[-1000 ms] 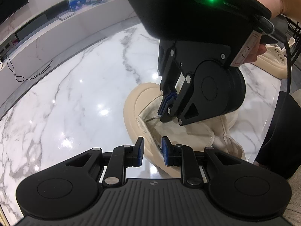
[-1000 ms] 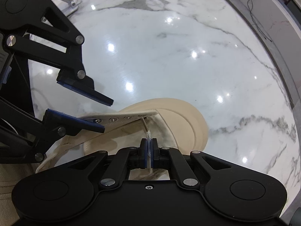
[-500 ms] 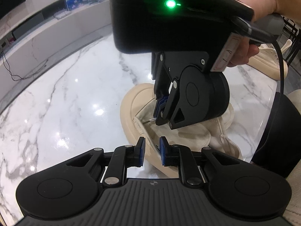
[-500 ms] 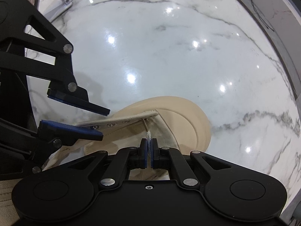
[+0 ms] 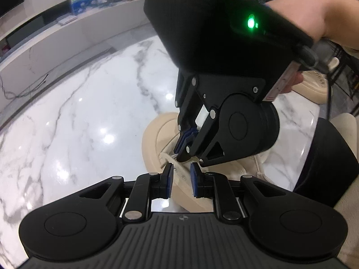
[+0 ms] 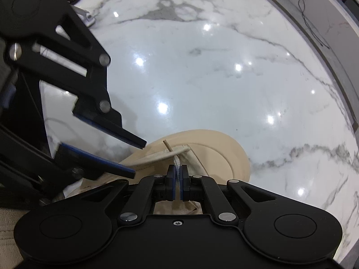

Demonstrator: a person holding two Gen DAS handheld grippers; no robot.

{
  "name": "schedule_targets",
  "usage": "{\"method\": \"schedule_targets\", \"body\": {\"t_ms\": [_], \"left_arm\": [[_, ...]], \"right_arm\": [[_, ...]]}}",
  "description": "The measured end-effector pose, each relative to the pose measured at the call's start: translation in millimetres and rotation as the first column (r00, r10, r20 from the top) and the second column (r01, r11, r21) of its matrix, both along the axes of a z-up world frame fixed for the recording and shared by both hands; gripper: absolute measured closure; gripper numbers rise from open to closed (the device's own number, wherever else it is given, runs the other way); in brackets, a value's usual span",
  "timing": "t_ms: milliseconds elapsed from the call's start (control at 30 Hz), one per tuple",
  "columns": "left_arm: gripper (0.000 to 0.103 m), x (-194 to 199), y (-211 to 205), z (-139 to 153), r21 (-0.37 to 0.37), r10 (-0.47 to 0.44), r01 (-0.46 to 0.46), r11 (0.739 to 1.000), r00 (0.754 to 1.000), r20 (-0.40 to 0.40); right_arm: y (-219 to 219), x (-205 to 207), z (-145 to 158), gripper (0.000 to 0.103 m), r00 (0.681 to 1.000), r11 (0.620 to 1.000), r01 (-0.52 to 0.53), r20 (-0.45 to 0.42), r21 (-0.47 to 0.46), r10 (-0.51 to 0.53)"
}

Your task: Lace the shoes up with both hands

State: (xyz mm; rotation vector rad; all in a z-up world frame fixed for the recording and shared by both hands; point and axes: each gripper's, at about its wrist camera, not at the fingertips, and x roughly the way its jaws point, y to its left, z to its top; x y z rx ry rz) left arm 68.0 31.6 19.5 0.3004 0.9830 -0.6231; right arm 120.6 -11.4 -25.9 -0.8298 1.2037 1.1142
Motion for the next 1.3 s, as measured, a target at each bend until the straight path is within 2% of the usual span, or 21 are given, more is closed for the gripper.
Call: {"method": "schedule_targets", "body": {"t_ms": [233,467,633,867,933,967,1100,1300], "left_arm": [[0.087,6,-11,-15,0.090,-0.091,0.087,0.992,0.995,0.045],[0.087,13,-22,-30,0.183,-0.186,0.169,0.968,0.979,0.081],[0.087,17,-28,-38,0.243,-0.253,0.226,0.943,0.964,0.086],[0.087,21,-41,-51,0.356,-0.349,0.307,0.883,0.935,0.058],[0.092,23,-44,-52,0.369,-0.357,0.312,0.876,0.932,0.058],[0.095,23,-46,-53,0.375,-0.357,0.312,0.873,0.932,0.057],[0.099,21,-53,-57,0.400,-0.352,0.300,0.866,0.934,0.060],[0.100,19,-52,-55,0.376,-0.263,0.216,0.901,0.961,0.080]], "right_arm": [[-4,-3,1,0.101,1.000,0.999,-0.025,0.015,0.047,0.025],[-6,-6,3,0.101,1.000,0.997,-0.023,0.013,0.070,0.022],[-8,-6,4,0.101,1.000,0.997,-0.016,0.009,0.081,0.015],[-13,-3,4,0.101,1.000,0.994,0.003,-0.001,0.106,-0.003],[-15,-1,4,0.101,1.000,0.993,0.013,-0.007,0.116,-0.013],[-16,-1,4,0.101,1.000,0.993,0.018,-0.009,0.119,-0.017],[-21,1,3,0.101,0.999,0.990,0.035,-0.015,0.135,-0.033],[-31,0,3,0.100,0.997,0.982,0.074,-0.011,0.175,-0.073]]}}
